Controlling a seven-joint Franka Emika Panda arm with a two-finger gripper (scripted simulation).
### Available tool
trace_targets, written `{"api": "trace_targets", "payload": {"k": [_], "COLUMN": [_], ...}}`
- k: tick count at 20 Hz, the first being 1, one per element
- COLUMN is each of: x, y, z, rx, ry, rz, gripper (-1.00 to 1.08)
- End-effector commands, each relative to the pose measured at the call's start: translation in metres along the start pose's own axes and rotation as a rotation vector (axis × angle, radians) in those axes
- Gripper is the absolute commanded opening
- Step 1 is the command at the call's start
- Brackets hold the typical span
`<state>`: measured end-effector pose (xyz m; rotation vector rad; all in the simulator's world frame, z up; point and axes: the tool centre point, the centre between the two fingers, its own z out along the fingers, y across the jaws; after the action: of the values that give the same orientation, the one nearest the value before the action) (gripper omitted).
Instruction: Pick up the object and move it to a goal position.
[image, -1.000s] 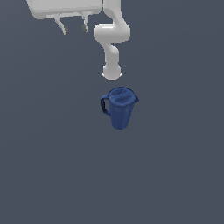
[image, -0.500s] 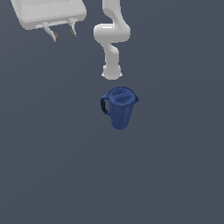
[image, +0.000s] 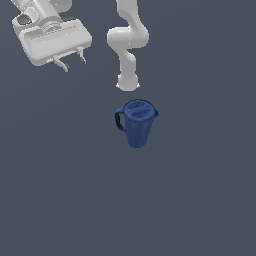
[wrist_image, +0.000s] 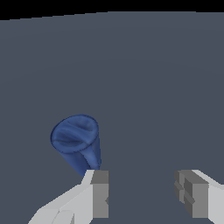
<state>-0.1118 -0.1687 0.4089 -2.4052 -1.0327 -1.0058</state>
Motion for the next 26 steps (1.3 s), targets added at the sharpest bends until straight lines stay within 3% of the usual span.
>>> {"api": "trace_targets", "payload": {"k": [1, 15, 20, 26], "x": [-0.013, -0.079, -0.091, -0.098], "y": [0.002, -0.029, -0.044, -0.055], "z": [0.017, 0.148, 0.18, 0.198], "rx": [0.039, 0.282, 0.337, 0.369], "ry": [0.036, 0.2, 0.231, 0.249], "rz": [-0.027, -0.143, -0.163, -0.174], "gripper": [0.28, 0.28, 0.28, 0.28]}}
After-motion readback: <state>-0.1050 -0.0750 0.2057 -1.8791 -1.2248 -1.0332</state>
